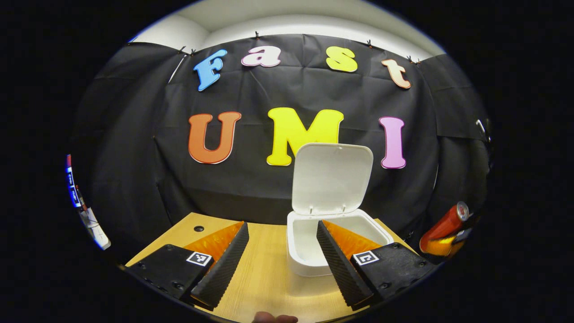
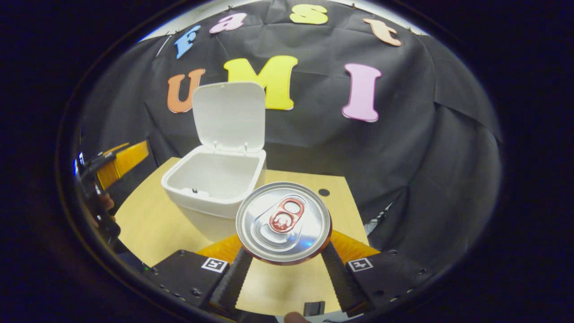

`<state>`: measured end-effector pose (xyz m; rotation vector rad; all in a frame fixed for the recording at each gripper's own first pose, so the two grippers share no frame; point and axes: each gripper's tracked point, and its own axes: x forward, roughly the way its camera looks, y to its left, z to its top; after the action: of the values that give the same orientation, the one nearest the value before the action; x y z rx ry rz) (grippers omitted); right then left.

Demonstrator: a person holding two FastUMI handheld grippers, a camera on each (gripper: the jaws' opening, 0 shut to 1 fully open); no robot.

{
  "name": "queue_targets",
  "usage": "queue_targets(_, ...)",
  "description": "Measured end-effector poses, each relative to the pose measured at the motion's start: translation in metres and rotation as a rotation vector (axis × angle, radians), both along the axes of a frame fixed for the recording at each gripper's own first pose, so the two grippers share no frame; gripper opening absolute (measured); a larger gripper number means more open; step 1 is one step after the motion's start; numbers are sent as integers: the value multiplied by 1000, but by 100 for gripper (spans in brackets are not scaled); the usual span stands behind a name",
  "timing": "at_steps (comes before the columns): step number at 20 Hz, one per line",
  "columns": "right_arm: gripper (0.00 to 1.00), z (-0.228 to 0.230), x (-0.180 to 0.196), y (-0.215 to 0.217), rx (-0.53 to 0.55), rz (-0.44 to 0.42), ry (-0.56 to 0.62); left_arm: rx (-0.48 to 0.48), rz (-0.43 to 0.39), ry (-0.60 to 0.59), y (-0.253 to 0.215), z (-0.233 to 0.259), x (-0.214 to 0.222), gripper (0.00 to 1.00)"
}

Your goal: Press the lid of the desktop garbage bin to open it, pick up the crumpled paper on the desktop and throw it into the bin, then pick up the pop can on the desktop and drop it into the bin, and finally close the garbage bin lid.

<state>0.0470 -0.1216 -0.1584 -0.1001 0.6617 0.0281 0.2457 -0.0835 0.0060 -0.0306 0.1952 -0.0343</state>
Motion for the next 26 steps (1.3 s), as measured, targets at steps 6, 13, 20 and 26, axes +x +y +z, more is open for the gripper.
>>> queue_targets(6,82,38,65,74,13,184,-63,25,139,-7,52,8,-37,98)
queue_targets(13,81,15,116,128,-42,297,-19,64,323,14,112,9,-78,98)
queue_targets(20,82,-6,131,150,-16,306,42,86,396,21,126,13,-88,98)
queue_targets(26,82,-17,134,152,-2,296,78,88,390,40,126,8,-90,98)
